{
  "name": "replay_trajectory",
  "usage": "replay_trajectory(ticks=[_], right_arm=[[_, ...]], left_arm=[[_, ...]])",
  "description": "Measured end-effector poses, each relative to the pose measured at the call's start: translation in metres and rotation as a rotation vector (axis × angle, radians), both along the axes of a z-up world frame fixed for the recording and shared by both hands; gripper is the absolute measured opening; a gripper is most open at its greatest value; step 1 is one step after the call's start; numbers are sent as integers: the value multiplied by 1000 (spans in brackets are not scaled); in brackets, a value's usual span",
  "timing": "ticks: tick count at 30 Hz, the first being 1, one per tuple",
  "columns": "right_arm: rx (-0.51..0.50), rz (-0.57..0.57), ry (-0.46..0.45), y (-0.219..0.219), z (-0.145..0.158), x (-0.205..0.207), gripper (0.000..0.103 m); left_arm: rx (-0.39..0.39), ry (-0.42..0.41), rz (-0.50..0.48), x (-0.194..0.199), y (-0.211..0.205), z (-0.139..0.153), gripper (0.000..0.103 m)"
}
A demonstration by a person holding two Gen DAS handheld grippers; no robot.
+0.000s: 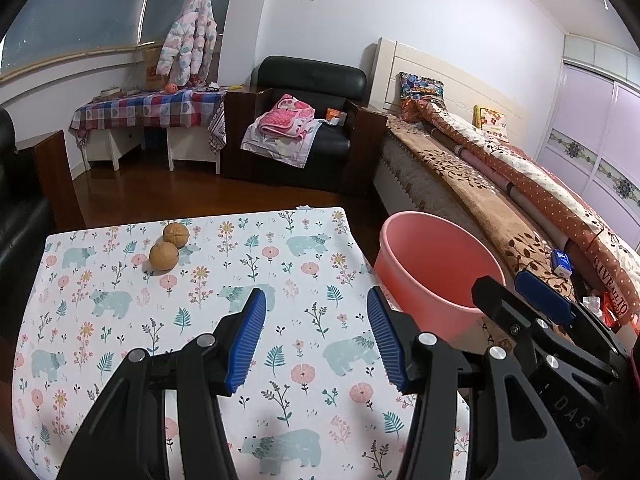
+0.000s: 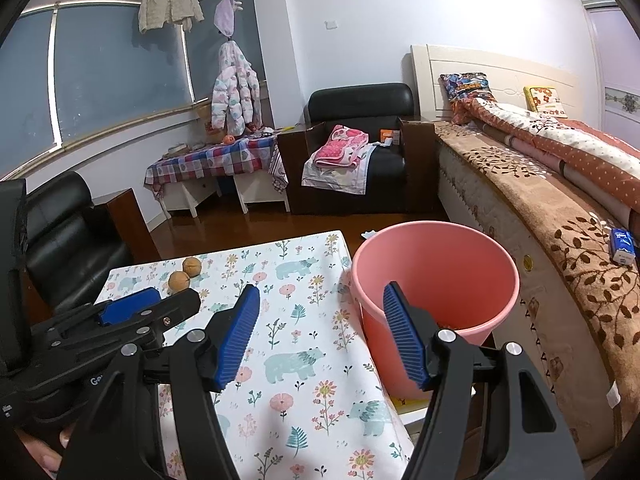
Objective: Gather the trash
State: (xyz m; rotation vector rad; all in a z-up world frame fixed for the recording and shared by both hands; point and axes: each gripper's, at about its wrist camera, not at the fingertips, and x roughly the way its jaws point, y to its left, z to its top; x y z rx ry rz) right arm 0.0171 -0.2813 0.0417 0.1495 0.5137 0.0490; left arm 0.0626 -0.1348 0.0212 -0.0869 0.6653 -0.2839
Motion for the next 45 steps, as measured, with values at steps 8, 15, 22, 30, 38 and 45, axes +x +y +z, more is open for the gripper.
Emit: replay_trajectory(ticks=[8,15,22,30,38,45], right_arm=[[3,1,3,-1,-4,-1,65],[5,1,4,-1,-4,0,65],[5,1,4,-1,-4,0,65],[8,-9,-7,1,-6,-2,65],[-1,1,0,2,-4,-3,65],[-3,10,10,4,-3,-1,65]], left_arm=[[0,0,0,0,0,0,52],[2,1,-1,-1,1,-2,52],[2,2,-1,-1,1,-2,52],[1,2,0,-1,1,-2,52],[-1,-4,2,-1,3,-3,52],[0,-4,3,-1,3,-4,52]])
